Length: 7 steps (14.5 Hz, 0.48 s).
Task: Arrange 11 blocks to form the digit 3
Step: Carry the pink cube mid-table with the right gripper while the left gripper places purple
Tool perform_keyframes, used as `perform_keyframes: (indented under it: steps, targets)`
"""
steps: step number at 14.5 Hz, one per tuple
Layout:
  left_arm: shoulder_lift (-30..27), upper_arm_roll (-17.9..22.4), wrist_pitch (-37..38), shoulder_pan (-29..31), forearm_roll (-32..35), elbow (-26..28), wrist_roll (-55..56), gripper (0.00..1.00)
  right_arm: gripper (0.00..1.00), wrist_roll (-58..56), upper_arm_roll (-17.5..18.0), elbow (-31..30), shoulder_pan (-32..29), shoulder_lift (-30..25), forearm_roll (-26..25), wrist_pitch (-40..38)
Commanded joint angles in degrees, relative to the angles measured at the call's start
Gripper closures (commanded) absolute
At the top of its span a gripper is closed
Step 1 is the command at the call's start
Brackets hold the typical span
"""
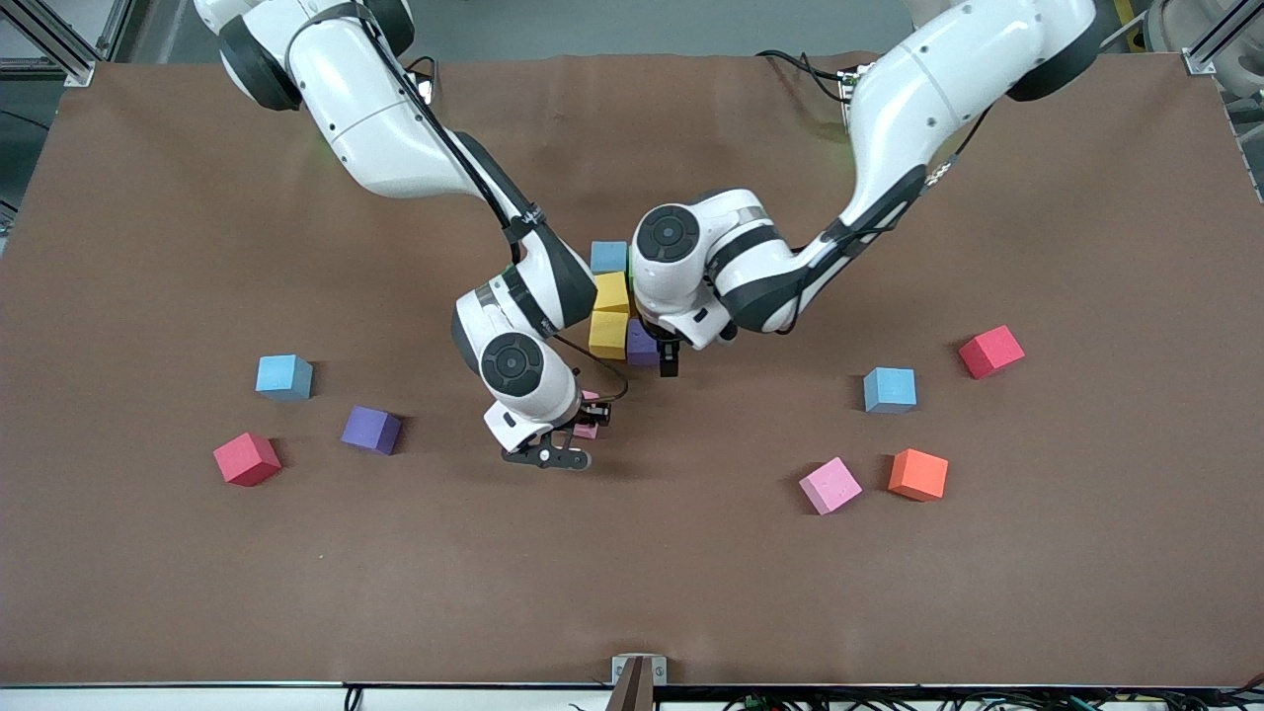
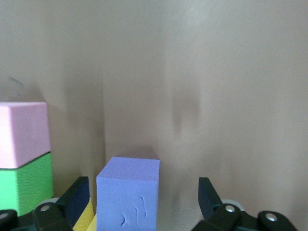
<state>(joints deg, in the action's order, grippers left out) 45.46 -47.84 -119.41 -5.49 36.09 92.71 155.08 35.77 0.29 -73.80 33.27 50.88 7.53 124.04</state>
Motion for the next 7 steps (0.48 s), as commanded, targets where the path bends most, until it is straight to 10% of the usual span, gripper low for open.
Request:
perform_keyframes:
  steps: [1, 7]
  targets:
    - [-1.7, -6.5, 4.2, 9.1, 1.9, 1.9, -3.9, 0.00, 0.81, 0.4, -0.2, 0.2, 1.4, 0.5, -1.0, 0.3]
    - [-0.7, -6.8, 4.3, 21.1, 2.1, -4.2, -37.6, 0.00, 0.81, 0.3, -0.2, -0.9, 4.4, 0.2, -5.0, 0.3]
